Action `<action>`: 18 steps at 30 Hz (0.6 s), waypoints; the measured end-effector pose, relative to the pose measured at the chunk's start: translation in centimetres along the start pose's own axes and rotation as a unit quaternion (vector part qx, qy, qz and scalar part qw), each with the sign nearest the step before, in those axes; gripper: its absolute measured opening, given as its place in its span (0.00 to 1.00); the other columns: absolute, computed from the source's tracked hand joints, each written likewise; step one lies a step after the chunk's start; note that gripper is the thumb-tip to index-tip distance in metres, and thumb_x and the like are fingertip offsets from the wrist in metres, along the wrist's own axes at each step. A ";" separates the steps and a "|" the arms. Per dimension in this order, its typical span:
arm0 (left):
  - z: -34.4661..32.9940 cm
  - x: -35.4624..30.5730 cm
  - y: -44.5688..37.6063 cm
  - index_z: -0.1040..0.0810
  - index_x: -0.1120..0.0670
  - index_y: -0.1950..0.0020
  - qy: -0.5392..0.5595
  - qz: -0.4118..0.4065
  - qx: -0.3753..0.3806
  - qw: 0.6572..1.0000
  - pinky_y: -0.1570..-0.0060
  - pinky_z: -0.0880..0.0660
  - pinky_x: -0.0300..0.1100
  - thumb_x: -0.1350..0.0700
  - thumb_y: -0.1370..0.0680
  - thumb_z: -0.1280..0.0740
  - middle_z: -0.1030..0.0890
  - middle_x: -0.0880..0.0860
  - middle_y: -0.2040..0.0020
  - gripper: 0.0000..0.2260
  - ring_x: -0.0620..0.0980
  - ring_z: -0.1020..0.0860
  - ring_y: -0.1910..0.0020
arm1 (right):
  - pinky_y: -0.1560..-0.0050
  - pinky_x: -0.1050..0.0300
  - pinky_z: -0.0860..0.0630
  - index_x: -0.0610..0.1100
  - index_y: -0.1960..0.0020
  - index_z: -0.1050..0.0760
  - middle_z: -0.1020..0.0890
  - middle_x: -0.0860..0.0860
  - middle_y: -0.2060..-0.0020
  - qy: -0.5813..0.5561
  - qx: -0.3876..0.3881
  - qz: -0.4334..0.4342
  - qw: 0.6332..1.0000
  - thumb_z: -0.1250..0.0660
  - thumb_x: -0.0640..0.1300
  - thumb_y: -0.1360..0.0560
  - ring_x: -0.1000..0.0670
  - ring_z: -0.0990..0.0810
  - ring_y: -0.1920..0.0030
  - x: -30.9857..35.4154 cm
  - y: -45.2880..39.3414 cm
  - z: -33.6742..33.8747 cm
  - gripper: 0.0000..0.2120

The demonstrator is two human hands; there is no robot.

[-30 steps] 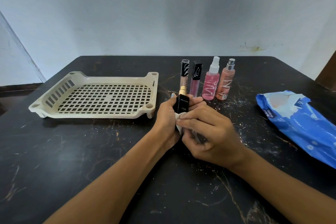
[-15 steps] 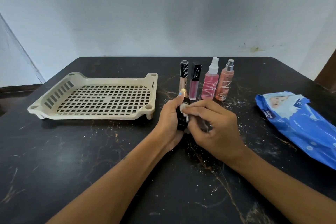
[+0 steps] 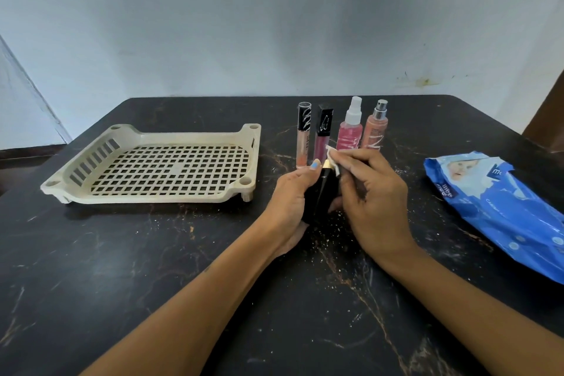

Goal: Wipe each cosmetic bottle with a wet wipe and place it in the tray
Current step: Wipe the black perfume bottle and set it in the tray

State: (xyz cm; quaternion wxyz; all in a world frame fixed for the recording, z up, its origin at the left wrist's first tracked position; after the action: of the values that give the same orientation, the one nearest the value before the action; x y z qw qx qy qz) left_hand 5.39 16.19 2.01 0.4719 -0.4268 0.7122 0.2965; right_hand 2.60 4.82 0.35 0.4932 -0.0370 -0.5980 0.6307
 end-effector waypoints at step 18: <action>1.1 0.0 -0.9 0.20 0.61 0.57 0.185 0.090 -0.080 0.975 0.54 0.21 0.42 0.48 0.18 0.50 0.17 0.57 0.59 0.24 0.52 0.18 0.57 | 0.49 0.55 0.21 0.35 0.56 0.16 0.16 0.44 0.57 0.014 0.101 0.228 0.968 0.31 0.28 0.34 0.47 0.18 0.55 1.8 1.3 -0.6 0.09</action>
State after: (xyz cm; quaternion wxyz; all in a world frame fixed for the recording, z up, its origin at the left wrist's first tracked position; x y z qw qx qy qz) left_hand 6.62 16.72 1.59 0.2680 -0.4451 0.7964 0.3096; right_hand 1.27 6.71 0.11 0.3454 -0.1313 -0.5001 0.7832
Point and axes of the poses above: each hand's wrist, its own y-axis away from the middle knuckle, its own z-axis out of the back of the hand, x = y × z, the point moved 1 cm from there along -y, towards the middle knuckle
